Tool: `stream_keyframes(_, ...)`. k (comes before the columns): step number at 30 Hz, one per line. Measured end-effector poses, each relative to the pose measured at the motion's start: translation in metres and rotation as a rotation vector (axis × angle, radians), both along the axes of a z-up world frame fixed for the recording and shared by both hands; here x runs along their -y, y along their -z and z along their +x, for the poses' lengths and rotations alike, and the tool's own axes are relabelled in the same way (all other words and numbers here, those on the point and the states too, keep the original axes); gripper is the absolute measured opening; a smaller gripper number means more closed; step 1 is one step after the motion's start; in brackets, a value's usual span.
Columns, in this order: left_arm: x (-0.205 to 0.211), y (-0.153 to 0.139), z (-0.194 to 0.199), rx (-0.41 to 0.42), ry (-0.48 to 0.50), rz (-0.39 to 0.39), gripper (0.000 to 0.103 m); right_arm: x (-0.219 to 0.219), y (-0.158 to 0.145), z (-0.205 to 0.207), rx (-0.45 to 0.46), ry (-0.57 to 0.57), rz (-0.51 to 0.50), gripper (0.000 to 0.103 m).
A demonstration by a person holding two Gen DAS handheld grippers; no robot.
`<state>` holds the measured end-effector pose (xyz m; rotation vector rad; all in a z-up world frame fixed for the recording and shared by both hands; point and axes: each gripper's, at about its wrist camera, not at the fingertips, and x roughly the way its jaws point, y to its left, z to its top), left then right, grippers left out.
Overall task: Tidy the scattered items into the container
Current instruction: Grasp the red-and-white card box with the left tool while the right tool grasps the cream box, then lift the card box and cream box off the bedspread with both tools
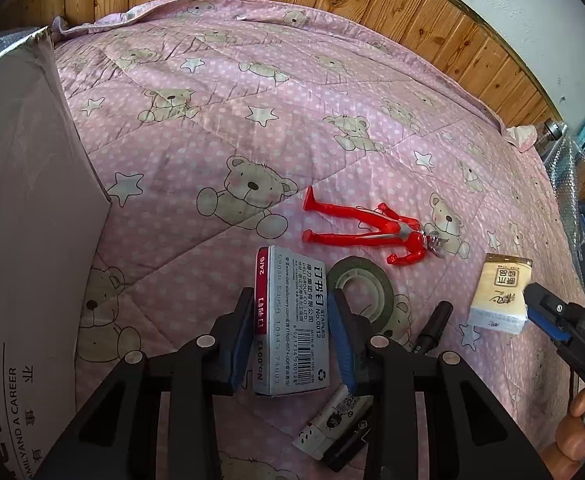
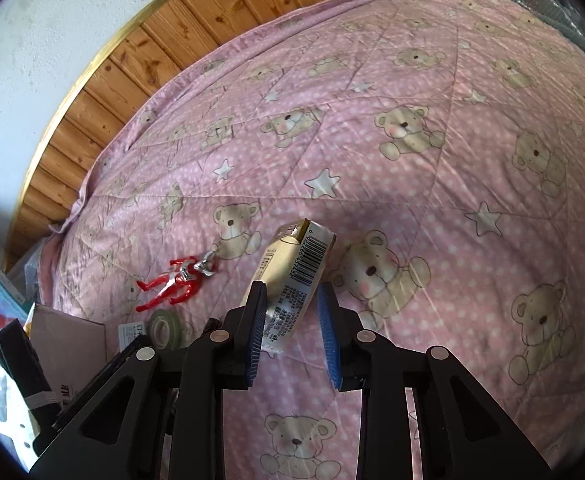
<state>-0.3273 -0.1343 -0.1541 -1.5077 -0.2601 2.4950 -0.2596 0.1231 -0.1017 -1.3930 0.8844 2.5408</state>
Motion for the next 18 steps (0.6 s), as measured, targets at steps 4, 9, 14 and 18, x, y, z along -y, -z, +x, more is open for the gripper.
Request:
stream_keyframes(4,-0.008,-0.002,0.003,-0.022,0.021,-0.021,0.038,-0.008,0.01,-0.002,0.009,0.024,-0.073,0.035)
stream_keyframes(9,-0.021,-0.008,0.012,-0.073,0.078,-0.049,0.038,0.002,0.014,-0.014,0.028,-0.001,-0.013,0.04)
stream_keyframes(14,-0.014,0.002,0.006,-0.042,0.043,-0.005,0.045,0.02,0.025,-0.024,0.047,-0.054,0.059,0.054)
stream_keyframes(18,-0.017,0.003,0.006,-0.046,0.037,-0.003,0.049,0.035,0.027,-0.038,0.025,-0.099,0.127,0.058)
